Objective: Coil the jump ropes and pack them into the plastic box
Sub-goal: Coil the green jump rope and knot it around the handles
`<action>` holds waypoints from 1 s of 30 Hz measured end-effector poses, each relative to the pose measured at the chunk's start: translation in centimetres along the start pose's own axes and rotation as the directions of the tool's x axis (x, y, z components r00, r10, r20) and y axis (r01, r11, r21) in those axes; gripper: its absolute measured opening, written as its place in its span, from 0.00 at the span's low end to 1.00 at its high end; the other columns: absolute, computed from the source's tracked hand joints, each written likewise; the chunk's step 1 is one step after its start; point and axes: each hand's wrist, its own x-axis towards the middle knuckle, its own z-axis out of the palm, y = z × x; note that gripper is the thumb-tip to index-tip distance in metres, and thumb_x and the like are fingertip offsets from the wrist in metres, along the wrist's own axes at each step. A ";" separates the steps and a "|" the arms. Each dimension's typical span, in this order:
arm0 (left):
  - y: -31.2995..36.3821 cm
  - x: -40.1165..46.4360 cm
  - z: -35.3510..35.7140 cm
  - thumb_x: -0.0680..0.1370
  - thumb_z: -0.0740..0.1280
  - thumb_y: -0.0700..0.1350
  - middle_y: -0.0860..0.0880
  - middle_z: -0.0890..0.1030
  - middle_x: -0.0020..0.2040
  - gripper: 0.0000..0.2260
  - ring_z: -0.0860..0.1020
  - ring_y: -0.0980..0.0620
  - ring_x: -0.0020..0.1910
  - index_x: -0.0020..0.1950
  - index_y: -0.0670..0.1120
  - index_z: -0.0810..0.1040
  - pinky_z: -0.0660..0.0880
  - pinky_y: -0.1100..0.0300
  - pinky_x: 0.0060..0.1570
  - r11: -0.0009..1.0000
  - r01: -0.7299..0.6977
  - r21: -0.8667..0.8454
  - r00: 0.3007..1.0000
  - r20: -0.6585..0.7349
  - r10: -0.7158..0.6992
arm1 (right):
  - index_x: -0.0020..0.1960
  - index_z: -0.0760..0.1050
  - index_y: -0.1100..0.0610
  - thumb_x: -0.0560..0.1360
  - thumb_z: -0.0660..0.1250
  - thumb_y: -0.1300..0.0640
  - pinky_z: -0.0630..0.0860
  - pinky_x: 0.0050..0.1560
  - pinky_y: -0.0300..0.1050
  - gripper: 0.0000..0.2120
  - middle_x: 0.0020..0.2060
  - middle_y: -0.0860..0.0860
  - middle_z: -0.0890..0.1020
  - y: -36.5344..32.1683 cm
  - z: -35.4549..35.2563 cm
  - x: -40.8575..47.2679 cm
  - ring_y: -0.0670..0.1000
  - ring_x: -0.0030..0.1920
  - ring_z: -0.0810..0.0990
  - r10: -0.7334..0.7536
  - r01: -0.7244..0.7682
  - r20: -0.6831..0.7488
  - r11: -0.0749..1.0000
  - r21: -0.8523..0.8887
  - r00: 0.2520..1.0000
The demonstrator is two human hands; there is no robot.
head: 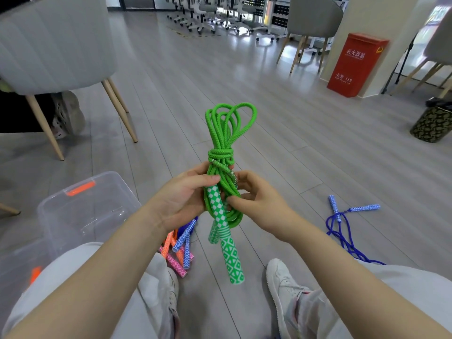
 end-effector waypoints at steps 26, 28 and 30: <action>-2.1 0.8 0.9 0.78 0.63 0.35 0.48 0.75 0.39 0.10 0.65 0.57 0.27 0.56 0.46 0.78 0.65 0.67 0.24 0.978 -0.176 0.107 0.964 -0.184 0.194 | 0.57 0.73 0.60 0.74 0.64 0.67 0.75 0.51 0.46 0.12 0.45 0.53 0.80 1.8 -0.2 0.7 0.48 0.45 0.78 0.065 -0.070 0.061 0.995 0.073 0.996; -2.1 0.8 1.0 0.78 0.63 0.35 0.50 0.74 0.37 0.09 0.65 0.57 0.27 0.55 0.45 0.78 0.64 0.67 0.23 0.984 -0.165 0.074 0.967 -0.184 0.176 | 0.57 0.75 0.55 0.75 0.64 0.59 0.77 0.58 0.51 0.12 0.48 0.49 0.81 2.2 0.1 0.5 0.47 0.49 0.79 0.176 -0.179 0.130 0.984 0.014 0.976; -2.1 0.8 0.9 0.78 0.64 0.35 0.50 0.72 0.37 0.09 0.65 0.57 0.27 0.54 0.46 0.78 0.64 0.67 0.23 0.986 -0.160 0.049 0.968 -0.188 0.166 | 0.57 0.75 0.49 0.77 0.63 0.53 0.74 0.63 0.56 0.09 0.50 0.44 0.81 2.3 0.4 0.3 0.47 0.57 0.78 0.296 -0.303 0.180 0.953 0.014 0.938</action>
